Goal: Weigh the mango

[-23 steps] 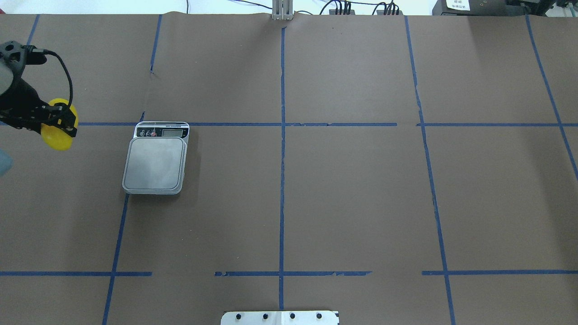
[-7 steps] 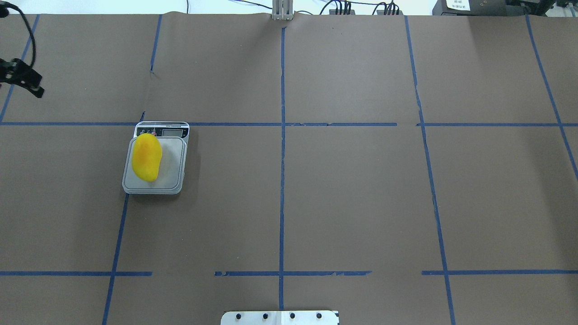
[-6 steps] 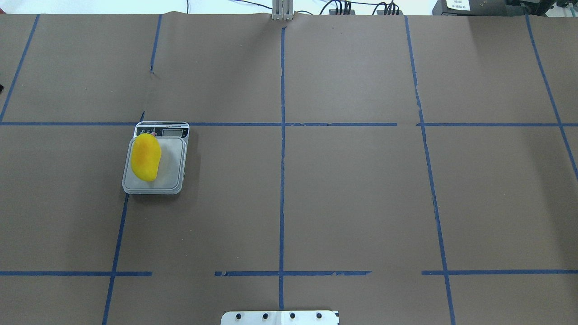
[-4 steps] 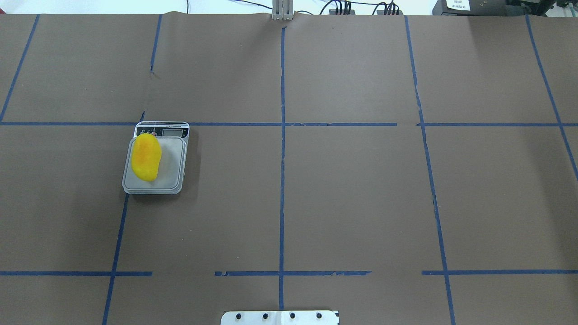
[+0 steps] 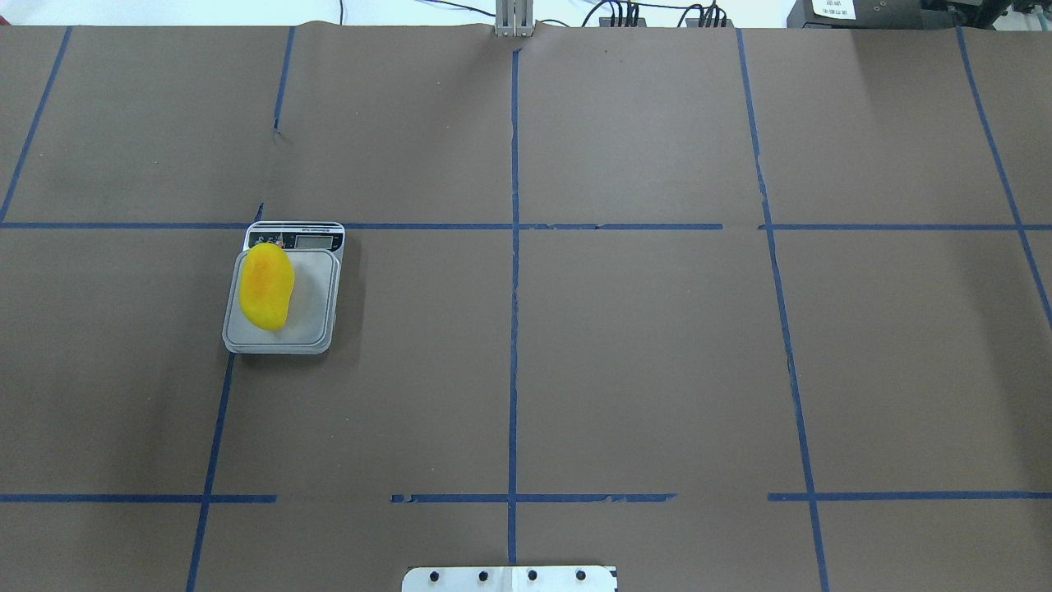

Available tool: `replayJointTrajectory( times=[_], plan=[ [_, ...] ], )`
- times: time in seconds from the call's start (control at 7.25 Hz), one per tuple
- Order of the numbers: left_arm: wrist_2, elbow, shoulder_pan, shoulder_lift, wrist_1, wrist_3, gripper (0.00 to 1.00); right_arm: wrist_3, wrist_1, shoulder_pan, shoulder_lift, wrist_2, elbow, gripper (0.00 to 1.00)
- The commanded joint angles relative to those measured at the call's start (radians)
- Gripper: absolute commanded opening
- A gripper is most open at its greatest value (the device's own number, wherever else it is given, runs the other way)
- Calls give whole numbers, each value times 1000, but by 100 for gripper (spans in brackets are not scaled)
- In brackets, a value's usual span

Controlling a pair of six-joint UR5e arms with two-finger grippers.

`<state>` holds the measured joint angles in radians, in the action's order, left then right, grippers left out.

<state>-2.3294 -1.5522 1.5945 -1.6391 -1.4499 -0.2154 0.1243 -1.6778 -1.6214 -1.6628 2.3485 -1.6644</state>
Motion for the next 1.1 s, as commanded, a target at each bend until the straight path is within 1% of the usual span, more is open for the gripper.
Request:
replayJointTrajectory(
  times=[0.0, 0.41, 0.97],
  plan=[
    [-25, 3, 1, 7, -6, -1, 100, 0, 0, 0, 0, 0, 0, 100],
    [-25, 1, 1, 10, -32, 2, 100, 0, 1, 0, -2, 0, 0, 100],
    [-25, 3, 1, 10, -32, 4, 100, 0, 0, 0, 0, 0, 0, 100]
  ],
)
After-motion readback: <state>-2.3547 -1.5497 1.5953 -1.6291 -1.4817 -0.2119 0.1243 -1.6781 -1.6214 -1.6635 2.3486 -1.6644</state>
